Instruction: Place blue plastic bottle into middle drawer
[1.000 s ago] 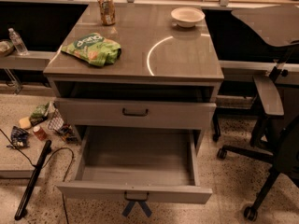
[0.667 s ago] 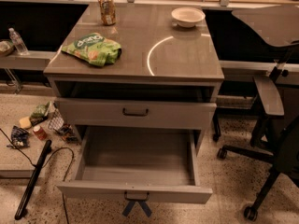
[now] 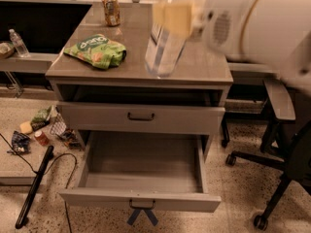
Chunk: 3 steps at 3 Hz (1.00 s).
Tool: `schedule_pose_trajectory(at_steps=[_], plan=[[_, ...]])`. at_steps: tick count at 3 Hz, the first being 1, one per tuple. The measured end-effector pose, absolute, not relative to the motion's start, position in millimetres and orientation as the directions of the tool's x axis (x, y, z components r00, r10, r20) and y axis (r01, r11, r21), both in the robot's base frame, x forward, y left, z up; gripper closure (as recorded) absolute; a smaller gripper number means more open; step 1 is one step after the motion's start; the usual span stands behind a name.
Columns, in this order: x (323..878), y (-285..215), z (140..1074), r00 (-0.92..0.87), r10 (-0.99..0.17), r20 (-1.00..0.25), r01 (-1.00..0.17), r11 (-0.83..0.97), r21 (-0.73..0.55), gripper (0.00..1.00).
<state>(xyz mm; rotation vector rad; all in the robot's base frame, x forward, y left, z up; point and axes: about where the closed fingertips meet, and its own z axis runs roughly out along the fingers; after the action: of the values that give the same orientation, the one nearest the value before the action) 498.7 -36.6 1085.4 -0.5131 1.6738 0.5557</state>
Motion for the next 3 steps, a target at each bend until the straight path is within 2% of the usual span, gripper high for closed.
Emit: schedule_pose_trajectory(at_steps=[1, 2, 3], plan=[[519.5, -31.0, 976.0, -0.287, -0.045, -0.957, -0.569, 0.812, 0.133, 1.00], [518.3, -7.9, 910.0, -0.346, -0.104, -0.932, -0.577, 0.808, 0.124, 1.00], [518.7, -7.6, 893.1, -0.376, -0.044, -0.926, -0.541, 0.821, 0.181, 1.00]])
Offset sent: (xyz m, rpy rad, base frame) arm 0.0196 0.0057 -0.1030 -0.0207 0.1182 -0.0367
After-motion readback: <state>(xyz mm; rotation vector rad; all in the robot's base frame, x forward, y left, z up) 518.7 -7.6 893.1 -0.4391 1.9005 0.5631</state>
